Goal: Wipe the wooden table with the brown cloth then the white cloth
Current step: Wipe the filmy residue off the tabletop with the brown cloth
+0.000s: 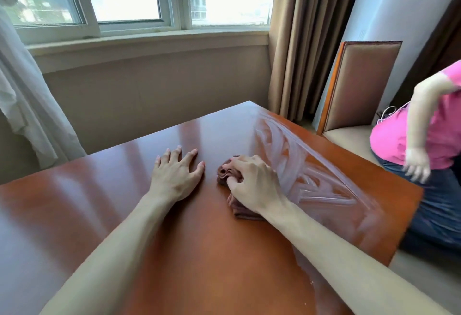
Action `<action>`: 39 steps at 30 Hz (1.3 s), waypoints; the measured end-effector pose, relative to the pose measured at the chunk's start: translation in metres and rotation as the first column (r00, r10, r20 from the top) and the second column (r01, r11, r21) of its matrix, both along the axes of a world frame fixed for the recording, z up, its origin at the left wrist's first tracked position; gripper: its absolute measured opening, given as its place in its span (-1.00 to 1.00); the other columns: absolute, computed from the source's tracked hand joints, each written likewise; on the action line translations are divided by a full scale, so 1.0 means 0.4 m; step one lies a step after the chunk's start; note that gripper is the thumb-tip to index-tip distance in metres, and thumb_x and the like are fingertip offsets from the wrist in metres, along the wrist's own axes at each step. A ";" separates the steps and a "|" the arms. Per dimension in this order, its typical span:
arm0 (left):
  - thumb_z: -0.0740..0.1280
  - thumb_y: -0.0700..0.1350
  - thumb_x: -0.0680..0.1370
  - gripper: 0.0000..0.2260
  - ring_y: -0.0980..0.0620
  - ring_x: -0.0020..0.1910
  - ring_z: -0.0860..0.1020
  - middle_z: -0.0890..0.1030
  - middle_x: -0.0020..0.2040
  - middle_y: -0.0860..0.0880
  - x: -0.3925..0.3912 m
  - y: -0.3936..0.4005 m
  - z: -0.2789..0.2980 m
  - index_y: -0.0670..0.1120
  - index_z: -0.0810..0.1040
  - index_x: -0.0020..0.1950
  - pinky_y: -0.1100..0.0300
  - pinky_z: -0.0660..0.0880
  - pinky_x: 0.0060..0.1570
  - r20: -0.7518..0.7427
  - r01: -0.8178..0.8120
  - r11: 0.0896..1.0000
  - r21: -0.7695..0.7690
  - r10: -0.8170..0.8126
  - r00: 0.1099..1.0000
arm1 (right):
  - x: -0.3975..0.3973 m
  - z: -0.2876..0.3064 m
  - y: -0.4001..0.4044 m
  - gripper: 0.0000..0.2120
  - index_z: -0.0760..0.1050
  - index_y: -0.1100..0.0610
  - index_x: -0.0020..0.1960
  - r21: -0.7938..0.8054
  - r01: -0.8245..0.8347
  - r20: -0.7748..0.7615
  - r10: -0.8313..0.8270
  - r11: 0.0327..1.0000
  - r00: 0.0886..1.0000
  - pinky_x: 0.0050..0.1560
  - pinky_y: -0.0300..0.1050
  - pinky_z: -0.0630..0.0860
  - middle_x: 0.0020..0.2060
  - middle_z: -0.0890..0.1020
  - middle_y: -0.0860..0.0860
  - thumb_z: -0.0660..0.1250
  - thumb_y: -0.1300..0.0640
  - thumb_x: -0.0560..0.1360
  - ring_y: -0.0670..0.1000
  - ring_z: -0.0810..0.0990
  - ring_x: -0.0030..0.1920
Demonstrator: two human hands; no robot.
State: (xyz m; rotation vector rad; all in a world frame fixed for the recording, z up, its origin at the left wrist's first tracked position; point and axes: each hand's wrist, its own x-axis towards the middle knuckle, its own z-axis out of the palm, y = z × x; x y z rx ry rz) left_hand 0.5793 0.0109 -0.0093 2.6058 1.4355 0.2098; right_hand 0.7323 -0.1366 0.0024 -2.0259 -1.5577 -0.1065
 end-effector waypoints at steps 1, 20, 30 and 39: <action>0.03 0.29 0.61 -0.47 -0.19 0.58 0.10 0.18 0.60 -0.12 0.006 0.003 0.005 0.19 0.23 0.57 -0.15 0.00 0.54 0.002 0.004 1.000 0.003 -0.004 1.000 | -0.007 -0.001 -0.014 -0.75 0.61 -0.04 0.05 -0.014 -0.017 -0.009 0.017 1.000 1.000 0.06 0.03 0.58 0.13 0.66 -0.17 0.23 -0.01 0.46 0.07 0.54 0.16; -0.24 0.42 0.46 -0.31 -0.04 0.62 -0.06 0.04 0.63 0.09 0.120 0.139 -0.046 0.30 0.02 0.59 -0.05 -0.11 0.57 0.042 -0.006 0.997 0.078 0.003 0.999 | 0.550 0.047 0.728 -0.71 0.69 -0.06 0.13 -0.102 0.380 -0.129 -0.391 0.919 0.911 0.03 -0.08 0.47 0.08 0.70 0.13 0.35 -0.01 0.45 0.25 0.62 0.16; -0.06 0.35 0.59 -0.43 -0.10 0.61 -0.01 0.09 0.64 0.02 0.122 0.127 -0.022 0.26 0.11 0.60 -0.10 -0.09 0.56 0.037 0.001 0.999 0.037 -0.003 0.999 | 0.343 0.015 0.454 -0.89 0.47 0.08 -0.28 -0.061 0.235 -0.046 -0.237 0.970 0.970 -0.23 -0.06 0.38 -0.25 0.59 0.01 0.25 0.09 0.39 0.23 0.56 -0.11; -0.02 0.33 0.61 -0.44 -0.17 0.60 0.04 0.11 0.64 -0.04 0.115 0.123 -0.007 0.21 0.16 0.60 -0.15 -0.04 0.55 0.005 0.019 1.000 0.001 -0.019 1.000 | 0.038 0.008 0.054 -0.71 0.63 -0.14 0.18 -0.023 0.044 -0.060 -0.045 0.999 0.997 0.14 0.03 0.57 0.20 0.64 -0.21 0.27 -0.01 0.50 0.03 0.53 0.20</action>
